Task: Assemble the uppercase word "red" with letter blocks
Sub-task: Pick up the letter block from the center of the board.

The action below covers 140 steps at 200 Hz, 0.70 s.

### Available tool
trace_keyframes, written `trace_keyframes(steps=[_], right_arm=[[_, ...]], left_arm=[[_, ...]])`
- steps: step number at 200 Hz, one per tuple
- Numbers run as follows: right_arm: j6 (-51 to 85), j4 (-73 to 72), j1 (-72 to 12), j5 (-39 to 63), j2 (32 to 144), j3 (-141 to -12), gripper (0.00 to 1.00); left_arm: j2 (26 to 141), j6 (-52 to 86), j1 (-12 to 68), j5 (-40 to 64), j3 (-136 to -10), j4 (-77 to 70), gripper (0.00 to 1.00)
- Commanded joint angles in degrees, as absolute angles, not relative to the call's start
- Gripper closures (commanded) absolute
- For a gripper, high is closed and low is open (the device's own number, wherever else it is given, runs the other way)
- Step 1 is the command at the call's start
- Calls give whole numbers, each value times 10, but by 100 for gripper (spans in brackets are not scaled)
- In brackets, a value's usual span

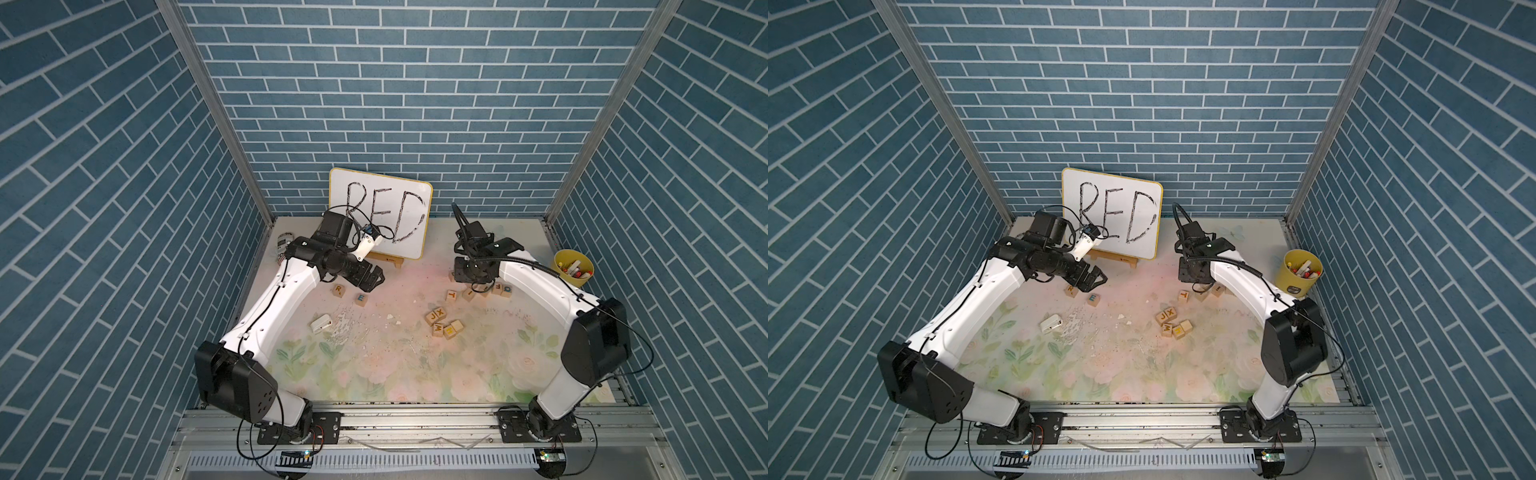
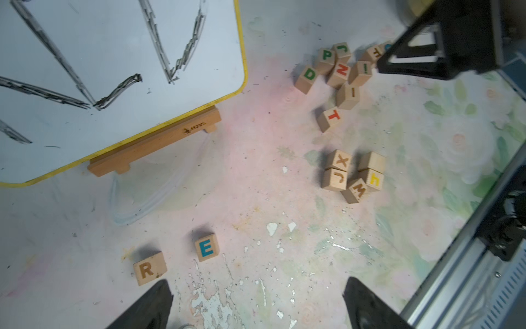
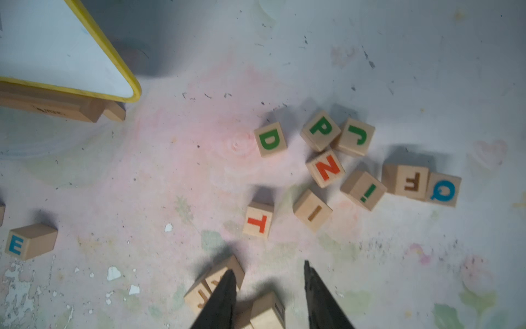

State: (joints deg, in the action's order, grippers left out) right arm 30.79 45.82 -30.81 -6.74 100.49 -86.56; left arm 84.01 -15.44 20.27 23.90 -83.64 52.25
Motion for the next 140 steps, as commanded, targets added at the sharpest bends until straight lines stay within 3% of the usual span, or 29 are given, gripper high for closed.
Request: trace_keyframes(steps=[1,59,140], right_arm=[[263,477,-294,-37,1063,-919,58],[225,510,-263,-15,1189,-1030,51],[184,489,-244,20,1242,-1036,51]], left_arm=[[828,-184,206,313,-836,573,3],[787,-193,208,316,-808,570,1],[782,-191,208,319,-793,569,1]])
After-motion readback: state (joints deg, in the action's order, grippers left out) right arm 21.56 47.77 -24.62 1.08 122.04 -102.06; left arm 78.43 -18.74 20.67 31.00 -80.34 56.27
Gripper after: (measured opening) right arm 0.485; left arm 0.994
